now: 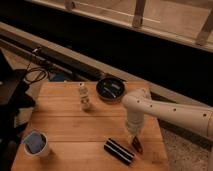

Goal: Drag the pepper across the table

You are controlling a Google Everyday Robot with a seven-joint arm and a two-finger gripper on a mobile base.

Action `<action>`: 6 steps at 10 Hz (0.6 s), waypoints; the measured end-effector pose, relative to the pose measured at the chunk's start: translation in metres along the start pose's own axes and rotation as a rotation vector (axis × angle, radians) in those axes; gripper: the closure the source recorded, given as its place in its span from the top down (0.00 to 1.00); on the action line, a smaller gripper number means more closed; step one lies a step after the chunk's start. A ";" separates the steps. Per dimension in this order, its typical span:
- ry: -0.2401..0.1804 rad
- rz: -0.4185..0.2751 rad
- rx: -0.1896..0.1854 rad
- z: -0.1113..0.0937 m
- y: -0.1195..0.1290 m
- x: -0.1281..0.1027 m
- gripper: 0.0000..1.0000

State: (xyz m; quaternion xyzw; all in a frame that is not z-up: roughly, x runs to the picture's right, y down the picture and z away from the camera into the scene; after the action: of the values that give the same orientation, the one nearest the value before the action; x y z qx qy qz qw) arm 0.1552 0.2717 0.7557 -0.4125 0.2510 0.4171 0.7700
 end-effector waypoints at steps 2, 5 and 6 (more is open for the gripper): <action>0.002 -0.013 0.006 -0.001 0.003 0.001 0.26; 0.008 -0.018 0.010 -0.002 0.006 0.008 0.26; 0.009 -0.019 0.012 -0.002 0.007 0.010 0.26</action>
State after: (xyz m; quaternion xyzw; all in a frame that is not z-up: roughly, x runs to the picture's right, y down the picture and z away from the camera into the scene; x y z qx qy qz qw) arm 0.1545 0.2765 0.7443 -0.4123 0.2531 0.4063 0.7752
